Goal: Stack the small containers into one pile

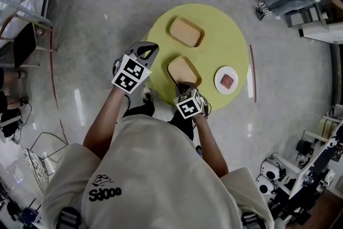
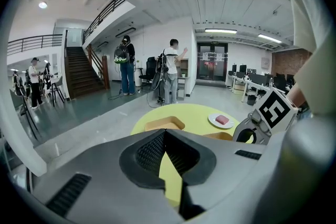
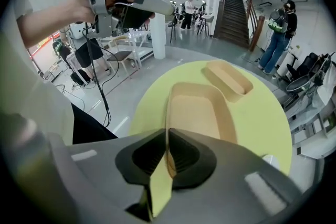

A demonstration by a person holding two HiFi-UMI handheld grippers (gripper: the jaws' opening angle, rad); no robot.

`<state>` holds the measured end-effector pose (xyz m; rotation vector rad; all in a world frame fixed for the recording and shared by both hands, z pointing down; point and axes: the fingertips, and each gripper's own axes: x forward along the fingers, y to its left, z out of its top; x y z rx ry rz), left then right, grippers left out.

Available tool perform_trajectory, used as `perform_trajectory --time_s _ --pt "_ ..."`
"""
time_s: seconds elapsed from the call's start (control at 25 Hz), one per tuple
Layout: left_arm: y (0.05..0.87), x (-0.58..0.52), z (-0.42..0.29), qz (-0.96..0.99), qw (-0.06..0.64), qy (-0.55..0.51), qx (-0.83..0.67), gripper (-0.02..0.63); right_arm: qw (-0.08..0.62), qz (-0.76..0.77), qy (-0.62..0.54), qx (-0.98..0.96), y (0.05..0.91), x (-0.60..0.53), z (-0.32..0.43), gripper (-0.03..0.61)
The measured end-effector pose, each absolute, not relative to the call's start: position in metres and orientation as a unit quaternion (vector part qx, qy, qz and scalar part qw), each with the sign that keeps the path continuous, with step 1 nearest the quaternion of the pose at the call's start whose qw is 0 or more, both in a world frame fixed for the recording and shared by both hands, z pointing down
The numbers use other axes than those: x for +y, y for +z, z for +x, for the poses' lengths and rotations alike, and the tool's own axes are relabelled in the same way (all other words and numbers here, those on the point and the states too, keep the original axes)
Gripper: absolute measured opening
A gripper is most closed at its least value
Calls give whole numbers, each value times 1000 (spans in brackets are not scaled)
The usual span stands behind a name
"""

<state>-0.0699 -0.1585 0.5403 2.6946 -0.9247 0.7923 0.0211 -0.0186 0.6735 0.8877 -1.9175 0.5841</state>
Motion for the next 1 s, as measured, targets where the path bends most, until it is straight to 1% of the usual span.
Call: perform_trajectory --time_s 0.16,0.2,0.28,0.32,0.64,1.0 --pt "543 -160 -75 902 97 274 -321 6 461 343 251 -779 684 -16 21 40" --pt "543 -160 -75 900 98 276 -323 6 458 336 261 -781 685 -14 20 53" --pt "540 -160 -75 899 97 276 -327 6 448 320 282 -786 685 -11 18 135" --pt "539 -160 -74 899 96 274 -329 6 443 315 287 -789 685 -11 18 158" --pt "527 -163 -69 895 93 271 -342 6 432 318 280 -796 664 -21 30 158" --pt "512 -169 -45 886 105 264 -366 6 407 373 246 -797 624 -63 90 156"
